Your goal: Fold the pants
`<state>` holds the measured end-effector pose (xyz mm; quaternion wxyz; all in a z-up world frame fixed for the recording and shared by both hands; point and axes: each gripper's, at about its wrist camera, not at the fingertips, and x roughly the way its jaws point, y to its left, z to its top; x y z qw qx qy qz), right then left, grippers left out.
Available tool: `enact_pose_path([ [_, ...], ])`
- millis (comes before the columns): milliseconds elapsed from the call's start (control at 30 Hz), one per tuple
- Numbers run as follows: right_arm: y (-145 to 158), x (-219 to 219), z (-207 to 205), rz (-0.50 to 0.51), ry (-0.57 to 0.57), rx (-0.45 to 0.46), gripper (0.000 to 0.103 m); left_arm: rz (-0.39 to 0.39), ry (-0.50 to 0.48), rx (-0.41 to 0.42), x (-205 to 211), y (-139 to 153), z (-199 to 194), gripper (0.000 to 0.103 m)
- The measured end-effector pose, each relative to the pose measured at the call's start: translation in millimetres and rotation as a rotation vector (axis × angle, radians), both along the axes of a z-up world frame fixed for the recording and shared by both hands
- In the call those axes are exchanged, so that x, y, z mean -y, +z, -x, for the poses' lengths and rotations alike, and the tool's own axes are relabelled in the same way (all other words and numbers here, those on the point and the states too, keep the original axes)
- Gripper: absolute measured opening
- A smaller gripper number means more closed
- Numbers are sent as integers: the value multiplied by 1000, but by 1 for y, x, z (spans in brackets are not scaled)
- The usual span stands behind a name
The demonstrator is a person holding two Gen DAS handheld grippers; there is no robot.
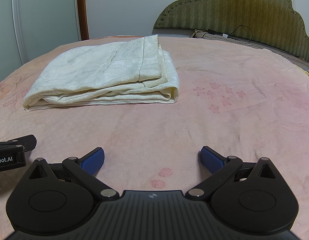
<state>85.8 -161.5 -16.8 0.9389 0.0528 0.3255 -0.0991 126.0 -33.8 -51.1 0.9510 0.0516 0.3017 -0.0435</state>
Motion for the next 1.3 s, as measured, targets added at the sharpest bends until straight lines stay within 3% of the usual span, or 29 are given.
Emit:
enact_pose_path([
  [400,0,0,0,0,0,0,103,-17,-16,64,1,7,10,103],
  [600,0,0,0,0,0,0,103,20,-20,108,-3,13,13,103],
  [1300,0,0,0,0,0,0,103,26,-5,61,-7,5,5,103],
])
